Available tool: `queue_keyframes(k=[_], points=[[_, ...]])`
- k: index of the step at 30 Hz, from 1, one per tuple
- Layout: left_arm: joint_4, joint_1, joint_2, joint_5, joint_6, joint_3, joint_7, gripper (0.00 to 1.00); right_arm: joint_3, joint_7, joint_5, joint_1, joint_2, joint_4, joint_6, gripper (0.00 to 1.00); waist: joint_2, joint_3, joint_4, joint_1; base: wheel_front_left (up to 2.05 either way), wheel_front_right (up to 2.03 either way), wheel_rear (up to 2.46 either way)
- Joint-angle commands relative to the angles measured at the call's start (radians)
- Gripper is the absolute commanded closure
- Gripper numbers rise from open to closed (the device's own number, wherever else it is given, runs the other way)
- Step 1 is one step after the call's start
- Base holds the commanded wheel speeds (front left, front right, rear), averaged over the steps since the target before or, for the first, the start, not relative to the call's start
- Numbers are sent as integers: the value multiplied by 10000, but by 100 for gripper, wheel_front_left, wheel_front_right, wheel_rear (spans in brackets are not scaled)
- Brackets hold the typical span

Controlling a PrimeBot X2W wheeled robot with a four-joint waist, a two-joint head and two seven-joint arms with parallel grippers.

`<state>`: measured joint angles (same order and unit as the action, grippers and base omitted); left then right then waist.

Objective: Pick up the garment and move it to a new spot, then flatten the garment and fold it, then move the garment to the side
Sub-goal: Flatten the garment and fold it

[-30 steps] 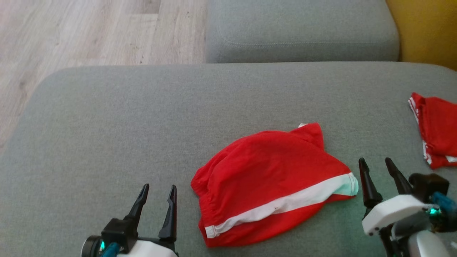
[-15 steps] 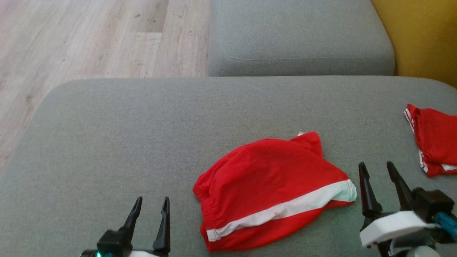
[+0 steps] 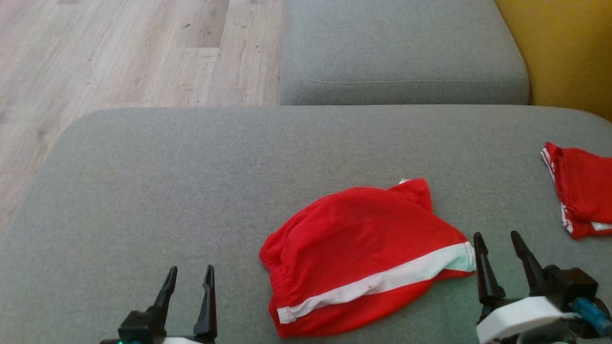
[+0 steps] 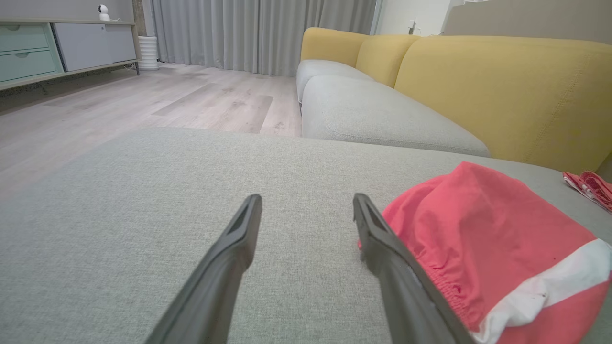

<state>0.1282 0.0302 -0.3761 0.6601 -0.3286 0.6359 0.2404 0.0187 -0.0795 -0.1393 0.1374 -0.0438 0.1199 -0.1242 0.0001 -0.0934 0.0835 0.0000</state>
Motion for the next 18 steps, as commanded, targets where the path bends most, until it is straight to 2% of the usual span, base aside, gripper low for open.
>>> queue_keyframes(k=[1,18], points=[[-199,-273,-180,25,15,-505,159,0,-261,-129,51,-258,-65,-301,-65,0,-1,2,-2,0,0,0,0],[-80,-269,-127,-77,84,-435,90,0,-256,-115,120,-301,-65,-263,-65,0,-1,85,11,0,0,0,0]])
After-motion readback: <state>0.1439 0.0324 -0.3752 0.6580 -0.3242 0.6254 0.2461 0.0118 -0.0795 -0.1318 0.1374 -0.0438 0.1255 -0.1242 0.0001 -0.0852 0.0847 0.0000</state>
